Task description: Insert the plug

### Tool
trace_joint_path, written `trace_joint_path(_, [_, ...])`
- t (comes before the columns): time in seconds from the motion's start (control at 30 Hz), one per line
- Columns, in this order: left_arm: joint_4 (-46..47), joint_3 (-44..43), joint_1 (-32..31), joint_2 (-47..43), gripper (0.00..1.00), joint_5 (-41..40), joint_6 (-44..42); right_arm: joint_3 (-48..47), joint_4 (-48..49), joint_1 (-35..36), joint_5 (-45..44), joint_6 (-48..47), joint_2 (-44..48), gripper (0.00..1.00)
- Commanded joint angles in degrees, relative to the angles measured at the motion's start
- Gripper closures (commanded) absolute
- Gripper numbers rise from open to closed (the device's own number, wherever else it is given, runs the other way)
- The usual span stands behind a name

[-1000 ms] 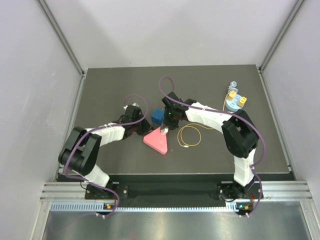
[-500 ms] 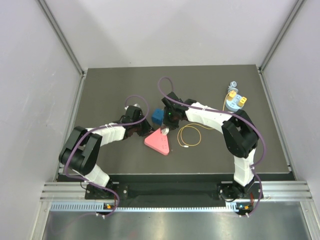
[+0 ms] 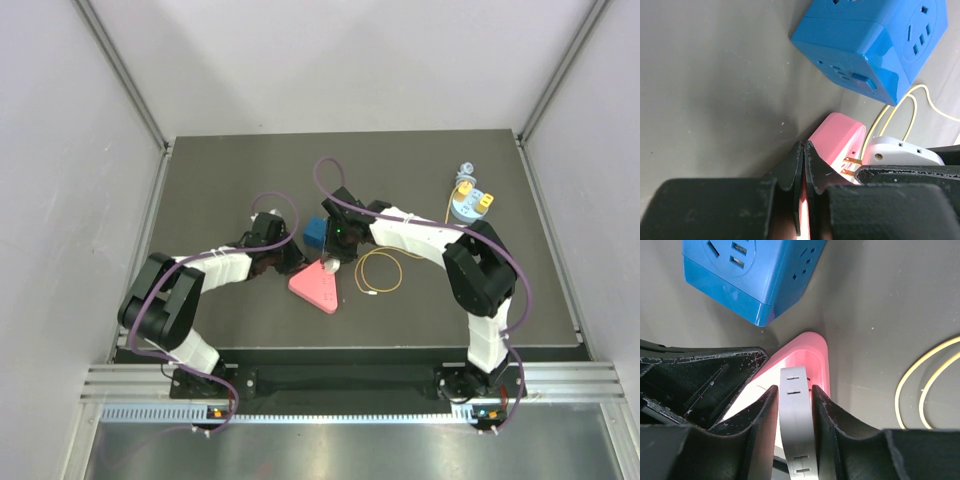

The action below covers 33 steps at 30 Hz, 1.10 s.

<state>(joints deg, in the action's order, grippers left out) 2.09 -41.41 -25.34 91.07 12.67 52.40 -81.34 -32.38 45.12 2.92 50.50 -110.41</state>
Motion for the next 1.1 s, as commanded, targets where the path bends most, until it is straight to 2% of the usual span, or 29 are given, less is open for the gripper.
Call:
trace_joint_path(0.0, [-0.1, 0.6, -0.4, -0.5, 0.94, 1.0, -0.6, -0.1, 0.2, 0.8, -0.5, -0.5, 3.5, 0.68])
trace_joint_path(0.43, [-0.3, 0.6, -0.4, -0.5, 0.95, 1.0, -0.8, 2.1, 0.2, 1.2, -1.2, 0.2, 6.6, 0.66])
trace_joint_path(1.07, [-0.6, 0.5, -0.4, -0.7, 0.95, 1.2, -1.0, 2.6, 3.6, 2.2, -0.2, 0.0, 4.2, 0.66])
